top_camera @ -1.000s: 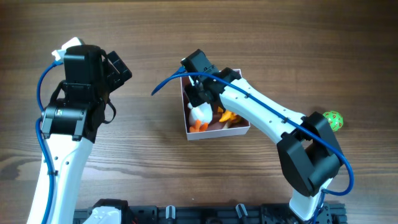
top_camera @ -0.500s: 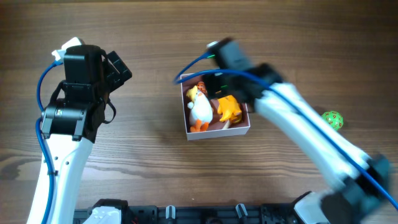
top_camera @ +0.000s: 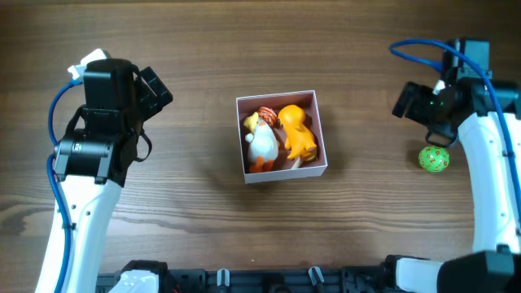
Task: Pack container
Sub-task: 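Release the orange ball and move the right gripper to the green ball, then close the right gripper on the green numbered ball and lift it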
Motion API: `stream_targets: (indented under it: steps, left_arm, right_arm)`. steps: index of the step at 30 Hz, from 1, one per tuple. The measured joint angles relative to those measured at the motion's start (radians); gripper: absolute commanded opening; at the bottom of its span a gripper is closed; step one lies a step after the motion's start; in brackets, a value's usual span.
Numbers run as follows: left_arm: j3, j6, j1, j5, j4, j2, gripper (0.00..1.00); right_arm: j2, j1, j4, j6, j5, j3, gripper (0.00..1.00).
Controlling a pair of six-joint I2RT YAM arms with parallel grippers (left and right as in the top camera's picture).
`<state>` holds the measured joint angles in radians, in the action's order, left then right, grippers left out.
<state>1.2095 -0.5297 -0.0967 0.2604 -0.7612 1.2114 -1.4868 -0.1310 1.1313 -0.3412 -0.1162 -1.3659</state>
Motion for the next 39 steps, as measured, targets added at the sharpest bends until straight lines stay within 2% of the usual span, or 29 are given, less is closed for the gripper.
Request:
stream_targets:
  steps: [7,17,30,36,37,38,39]
  left_arm:
    - [0.000,0.000,0.000,0.000,0.000,0.000,1.00]
    - [0.000,0.000,0.000,0.000,0.000,0.000,1.00]
    - [0.000,0.000,0.000,0.000,0.000,0.000,1.00]
    - [0.000,0.000,0.000,0.000,0.000,0.000,1.00]
    - [0.000,0.000,0.000,0.000,0.000,0.000,1.00]
    - [0.000,0.000,0.000,0.000,0.000,0.000,1.00]
    - [0.000,0.000,0.000,0.000,0.000,0.000,1.00]
  right_arm:
    - [-0.005,-0.137,-0.105,-0.040,-0.008,0.173,1.00]
    - [-0.007,-0.176,-0.335,-0.068,0.038,0.408,1.00]
    - [-0.011,-0.232,-0.382,-0.138,-0.026,0.423,1.00]
    - [-0.107,-0.303,-0.425,-0.132,0.013,0.423,1.00]
    - [-0.130,-0.305,-0.431,-0.129,0.023,0.423,0.95]
    - [-0.145,-0.305,-0.435,-0.125,0.031,0.423,0.80]
    - [-0.172,-0.305,-0.442,-0.122,0.049,0.423,0.73]
